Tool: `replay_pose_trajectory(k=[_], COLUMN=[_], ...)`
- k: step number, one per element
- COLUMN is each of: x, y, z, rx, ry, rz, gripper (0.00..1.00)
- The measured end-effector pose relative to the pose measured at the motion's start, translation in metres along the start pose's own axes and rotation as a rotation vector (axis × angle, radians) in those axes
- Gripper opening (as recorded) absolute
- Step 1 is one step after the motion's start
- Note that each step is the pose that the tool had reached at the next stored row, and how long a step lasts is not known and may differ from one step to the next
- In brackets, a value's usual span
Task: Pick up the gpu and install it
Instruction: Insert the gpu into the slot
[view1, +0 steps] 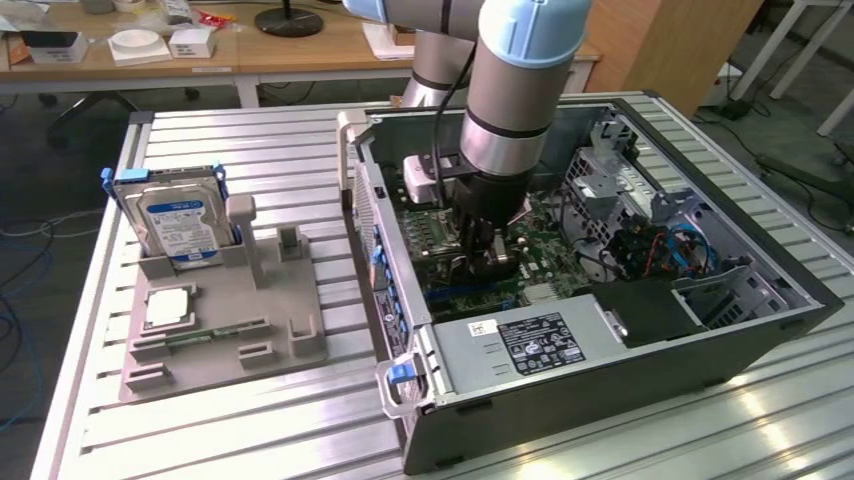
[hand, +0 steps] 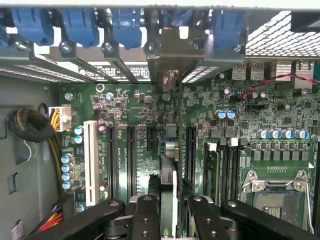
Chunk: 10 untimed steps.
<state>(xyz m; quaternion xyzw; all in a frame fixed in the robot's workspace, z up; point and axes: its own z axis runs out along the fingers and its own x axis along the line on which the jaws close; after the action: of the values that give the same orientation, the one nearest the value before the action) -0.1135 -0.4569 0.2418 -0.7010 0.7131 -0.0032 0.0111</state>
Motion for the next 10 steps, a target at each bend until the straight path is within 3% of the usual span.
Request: replay_pose_trajectory(k=[10], x=[0.0001], y=[0.0002], z=[0.0004], rx=[-0.0004], ry=[0.0006], rz=[0.000], gripper=[0.26])
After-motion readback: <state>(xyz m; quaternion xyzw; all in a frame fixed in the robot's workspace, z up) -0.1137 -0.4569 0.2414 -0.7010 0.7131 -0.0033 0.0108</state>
